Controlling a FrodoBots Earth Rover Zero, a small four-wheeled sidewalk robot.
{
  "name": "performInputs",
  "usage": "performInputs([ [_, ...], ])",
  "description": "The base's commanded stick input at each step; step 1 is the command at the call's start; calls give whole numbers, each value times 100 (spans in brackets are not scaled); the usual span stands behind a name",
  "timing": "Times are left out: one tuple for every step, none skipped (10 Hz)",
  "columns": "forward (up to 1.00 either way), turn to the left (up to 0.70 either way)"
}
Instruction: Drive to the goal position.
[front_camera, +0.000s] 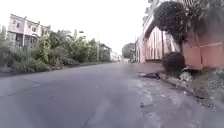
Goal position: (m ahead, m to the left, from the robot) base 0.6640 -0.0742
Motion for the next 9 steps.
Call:
performInputs([
  [0,0],
  [0,0],
  [0,0],
  [7,0],
  [42,0],
  [76,0],
  [68,0],
  [0,0],
  [0,0],
])
